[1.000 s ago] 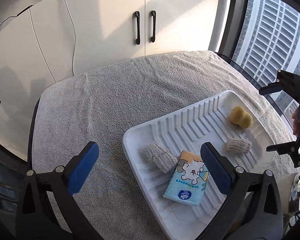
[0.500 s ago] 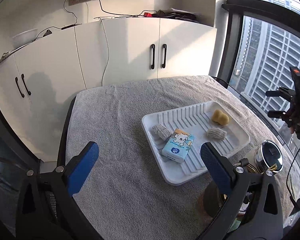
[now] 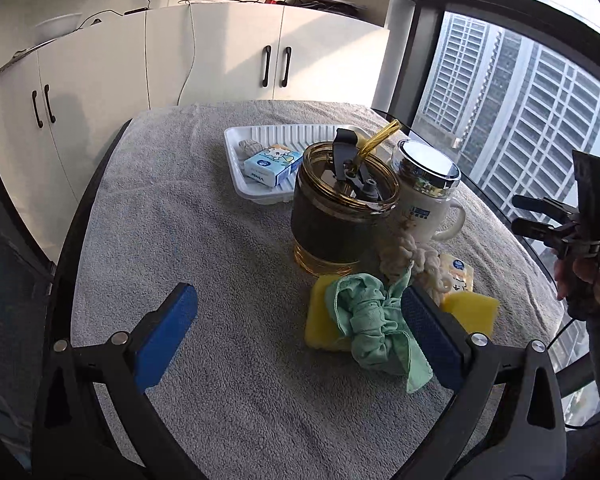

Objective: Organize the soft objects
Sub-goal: 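Move both open tools back toward the items on the table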

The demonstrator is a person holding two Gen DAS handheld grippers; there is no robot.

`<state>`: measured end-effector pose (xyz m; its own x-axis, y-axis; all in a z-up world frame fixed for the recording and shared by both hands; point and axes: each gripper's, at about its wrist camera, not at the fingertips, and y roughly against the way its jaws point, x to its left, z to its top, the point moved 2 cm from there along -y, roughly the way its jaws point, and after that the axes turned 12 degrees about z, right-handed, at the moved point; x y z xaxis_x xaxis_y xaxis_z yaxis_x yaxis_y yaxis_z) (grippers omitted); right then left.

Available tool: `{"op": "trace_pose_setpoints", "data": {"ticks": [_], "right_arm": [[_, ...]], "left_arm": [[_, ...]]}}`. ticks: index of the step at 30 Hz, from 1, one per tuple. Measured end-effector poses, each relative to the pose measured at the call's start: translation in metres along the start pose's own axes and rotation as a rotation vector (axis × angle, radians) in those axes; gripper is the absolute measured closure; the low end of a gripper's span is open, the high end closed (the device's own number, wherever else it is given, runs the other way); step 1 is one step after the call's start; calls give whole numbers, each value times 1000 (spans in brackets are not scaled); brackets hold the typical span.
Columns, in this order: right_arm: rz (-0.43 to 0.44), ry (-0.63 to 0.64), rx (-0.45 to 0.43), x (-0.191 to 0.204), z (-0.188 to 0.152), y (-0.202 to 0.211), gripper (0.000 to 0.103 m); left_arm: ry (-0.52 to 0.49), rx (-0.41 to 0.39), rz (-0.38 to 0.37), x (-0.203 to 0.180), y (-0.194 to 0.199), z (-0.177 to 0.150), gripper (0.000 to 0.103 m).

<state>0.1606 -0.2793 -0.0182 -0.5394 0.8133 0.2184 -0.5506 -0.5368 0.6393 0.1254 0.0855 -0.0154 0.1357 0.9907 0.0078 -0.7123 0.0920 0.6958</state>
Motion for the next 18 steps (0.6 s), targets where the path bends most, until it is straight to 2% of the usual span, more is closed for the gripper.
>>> {"op": "trace_pose_setpoints", "data": {"ticks": [4,9,12,18], "right_arm": [[46,-15,-10,52,-35,0,0],[2,22,25,101,-59,-16,0],[1,7,36,111,-62,-24,0],[-22,-47,68,106,-67,-38,0]], "left_arm": [[4,13,-20,-20,2,-23,0],[41,13,-49,-38,-6,-31,0],[26,17,-50,-48,-13,-31,0],[17,34,-50,-58,-29,-30,0]]}}
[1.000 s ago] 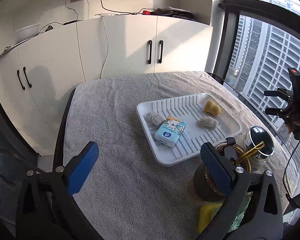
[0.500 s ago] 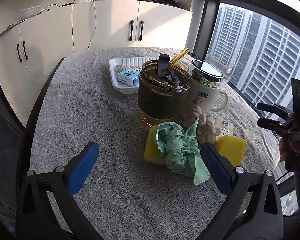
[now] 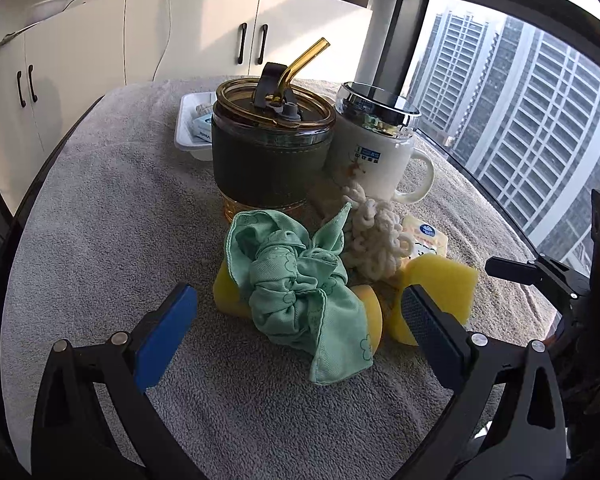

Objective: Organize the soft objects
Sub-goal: 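Move both open tools back toward the items on the table, then grasp the green cloth with the left tool while the right tool grasps the yellow sponge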

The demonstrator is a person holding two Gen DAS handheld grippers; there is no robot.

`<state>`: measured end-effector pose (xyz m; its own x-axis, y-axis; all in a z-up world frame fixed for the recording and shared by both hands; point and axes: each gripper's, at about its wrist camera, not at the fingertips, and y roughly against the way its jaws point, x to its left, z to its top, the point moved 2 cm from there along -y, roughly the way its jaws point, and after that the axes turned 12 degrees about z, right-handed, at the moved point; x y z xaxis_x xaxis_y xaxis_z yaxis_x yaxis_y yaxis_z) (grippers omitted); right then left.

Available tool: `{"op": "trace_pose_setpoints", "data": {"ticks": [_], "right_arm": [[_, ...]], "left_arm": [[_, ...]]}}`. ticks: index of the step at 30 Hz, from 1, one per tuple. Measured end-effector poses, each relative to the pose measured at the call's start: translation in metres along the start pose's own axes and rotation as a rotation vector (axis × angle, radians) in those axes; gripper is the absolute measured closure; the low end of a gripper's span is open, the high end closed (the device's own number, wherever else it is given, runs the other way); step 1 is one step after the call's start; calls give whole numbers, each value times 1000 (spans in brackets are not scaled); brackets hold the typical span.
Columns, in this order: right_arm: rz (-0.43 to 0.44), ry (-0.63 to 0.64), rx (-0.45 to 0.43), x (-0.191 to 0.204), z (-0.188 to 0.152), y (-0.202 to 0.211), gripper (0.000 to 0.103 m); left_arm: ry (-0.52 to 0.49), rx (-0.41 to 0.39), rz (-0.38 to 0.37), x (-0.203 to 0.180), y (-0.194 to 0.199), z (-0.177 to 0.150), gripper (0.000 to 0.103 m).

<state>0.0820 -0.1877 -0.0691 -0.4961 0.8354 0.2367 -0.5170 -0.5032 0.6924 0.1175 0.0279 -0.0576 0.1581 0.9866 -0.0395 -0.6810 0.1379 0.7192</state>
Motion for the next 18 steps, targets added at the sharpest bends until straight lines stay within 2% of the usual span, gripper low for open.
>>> {"op": "trace_pose_setpoints", "data": {"ticks": [18], "right_arm": [[15,-27,13,12,0,-23,1]], "left_arm": [[22,44,6,-4,-13,-3,0]]}}
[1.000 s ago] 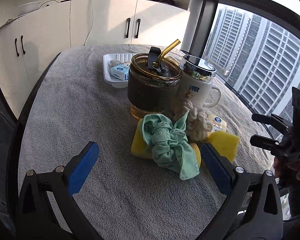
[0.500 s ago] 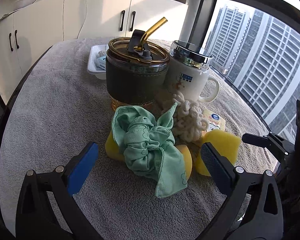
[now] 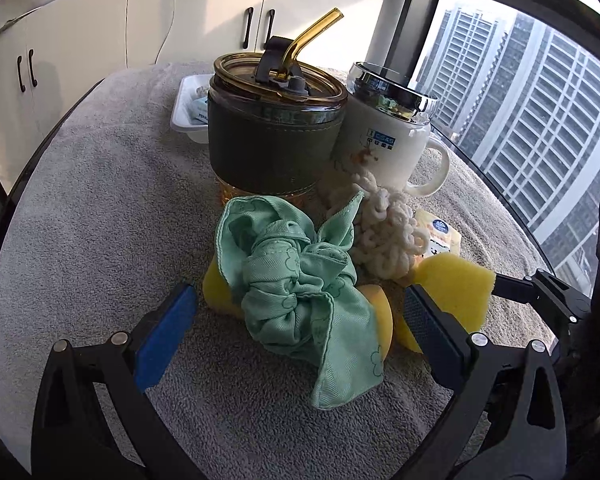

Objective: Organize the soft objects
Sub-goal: 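Grasp the green cloth with the left tool while the right tool grasps the yellow sponge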

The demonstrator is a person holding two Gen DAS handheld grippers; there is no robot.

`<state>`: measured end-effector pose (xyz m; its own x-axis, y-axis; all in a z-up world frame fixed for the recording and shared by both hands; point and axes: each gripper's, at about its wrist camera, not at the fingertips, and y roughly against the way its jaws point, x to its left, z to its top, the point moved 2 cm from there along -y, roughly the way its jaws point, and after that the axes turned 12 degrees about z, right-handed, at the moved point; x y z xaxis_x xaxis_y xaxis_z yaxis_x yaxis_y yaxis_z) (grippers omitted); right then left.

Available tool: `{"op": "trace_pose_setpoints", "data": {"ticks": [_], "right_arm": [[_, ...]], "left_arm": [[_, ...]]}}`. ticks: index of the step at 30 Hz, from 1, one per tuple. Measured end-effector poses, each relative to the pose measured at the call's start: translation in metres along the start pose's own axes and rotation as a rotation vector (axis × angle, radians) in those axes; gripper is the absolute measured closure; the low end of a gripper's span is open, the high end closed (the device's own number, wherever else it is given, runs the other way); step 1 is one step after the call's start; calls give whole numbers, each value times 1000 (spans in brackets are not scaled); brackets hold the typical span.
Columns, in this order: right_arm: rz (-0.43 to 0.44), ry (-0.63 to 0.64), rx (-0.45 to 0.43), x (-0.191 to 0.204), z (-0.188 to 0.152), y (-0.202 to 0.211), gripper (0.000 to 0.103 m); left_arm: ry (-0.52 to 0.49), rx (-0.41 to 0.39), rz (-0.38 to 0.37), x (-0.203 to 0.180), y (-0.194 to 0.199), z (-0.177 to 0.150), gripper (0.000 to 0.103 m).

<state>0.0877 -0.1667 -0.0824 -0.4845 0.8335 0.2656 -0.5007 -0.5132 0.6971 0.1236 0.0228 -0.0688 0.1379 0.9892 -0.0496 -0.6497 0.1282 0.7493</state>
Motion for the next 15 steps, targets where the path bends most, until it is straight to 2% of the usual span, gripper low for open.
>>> {"op": "trace_pose_setpoints", "data": {"ticks": [4,9,10,12,15], "right_arm": [[-4,-7,3,-2,2,-3,1],[-6,-19,20,-2,3,-11,8],[-7,-17,25,-2,3,-13,8],[-9,-21,32,-3,3,-16,14],[-8,-27,41,-6,4,-20,22]], "left_arm": [[6,0,10,1,-2,0,0],[13,6,17,3,-5,0,2],[11,7,17,3,-5,0,4],[6,10,17,3,-7,-1,13],[0,1,18,2,-7,-2,17]]}}
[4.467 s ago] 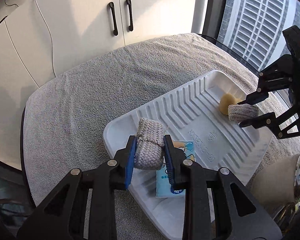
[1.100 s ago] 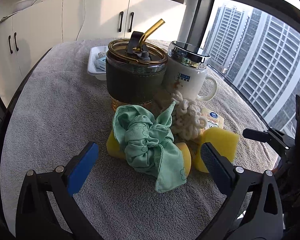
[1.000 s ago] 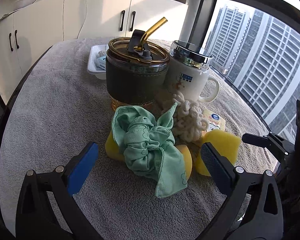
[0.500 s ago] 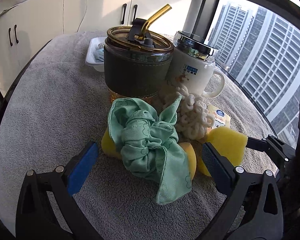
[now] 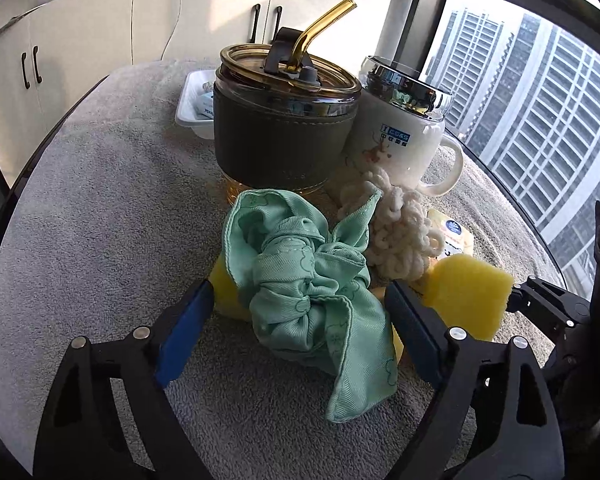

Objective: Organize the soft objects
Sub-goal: 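Grasp the green cloth with the left tool while the right tool grasps the yellow sponge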

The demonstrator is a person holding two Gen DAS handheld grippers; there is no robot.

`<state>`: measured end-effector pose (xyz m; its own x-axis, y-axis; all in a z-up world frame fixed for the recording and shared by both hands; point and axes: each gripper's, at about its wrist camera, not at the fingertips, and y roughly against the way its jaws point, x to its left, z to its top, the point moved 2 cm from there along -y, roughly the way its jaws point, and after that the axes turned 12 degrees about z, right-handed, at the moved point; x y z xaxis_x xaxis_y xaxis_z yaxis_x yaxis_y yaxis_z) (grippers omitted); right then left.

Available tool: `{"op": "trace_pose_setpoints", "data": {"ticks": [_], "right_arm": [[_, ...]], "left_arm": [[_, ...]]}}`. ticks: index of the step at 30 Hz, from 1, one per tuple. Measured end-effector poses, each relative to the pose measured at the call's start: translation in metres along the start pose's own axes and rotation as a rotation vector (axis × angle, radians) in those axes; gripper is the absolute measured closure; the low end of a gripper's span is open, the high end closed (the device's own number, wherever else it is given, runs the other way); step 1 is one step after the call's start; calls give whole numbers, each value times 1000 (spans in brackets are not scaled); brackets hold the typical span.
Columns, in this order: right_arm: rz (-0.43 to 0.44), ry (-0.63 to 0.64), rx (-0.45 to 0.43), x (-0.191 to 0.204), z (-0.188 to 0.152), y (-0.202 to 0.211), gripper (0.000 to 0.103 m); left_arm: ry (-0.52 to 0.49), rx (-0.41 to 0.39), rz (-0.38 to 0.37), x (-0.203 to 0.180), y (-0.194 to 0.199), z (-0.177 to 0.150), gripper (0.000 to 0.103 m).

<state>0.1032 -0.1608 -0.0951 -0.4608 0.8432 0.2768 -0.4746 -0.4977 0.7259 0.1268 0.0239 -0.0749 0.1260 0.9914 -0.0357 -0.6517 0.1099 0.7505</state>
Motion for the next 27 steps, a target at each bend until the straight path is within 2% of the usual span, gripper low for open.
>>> {"op": "trace_pose_setpoints", "data": {"ticks": [5,7,9,12,16,17,18,20,27], "right_arm": [[-1,6,5,2,0,-3,26],[6,3,2,1,0,-1,32],[17,-1,1,1,0,0,45],[29,0,1,2,0,1,61],[39,5,-10,5,1,6,66],[41,6,-16,5,1,8,68],[43,7,-19,5,1,9,70],[48,9,-29,5,1,13,76],[46,50,-46,15,1,25,78]], "left_arm": [[-1,-9,-3,2,1,0,23],[2,-16,-4,3,3,0,28],[4,-23,-3,4,5,0,37],[-1,-29,-3,5,8,0,43],[1,-40,-11,6,12,0,49],[1,-47,-12,6,13,1,54],[1,-50,-14,6,15,1,66],[3,-62,-19,6,18,2,67],[16,-106,-44,8,27,3,75]]}}
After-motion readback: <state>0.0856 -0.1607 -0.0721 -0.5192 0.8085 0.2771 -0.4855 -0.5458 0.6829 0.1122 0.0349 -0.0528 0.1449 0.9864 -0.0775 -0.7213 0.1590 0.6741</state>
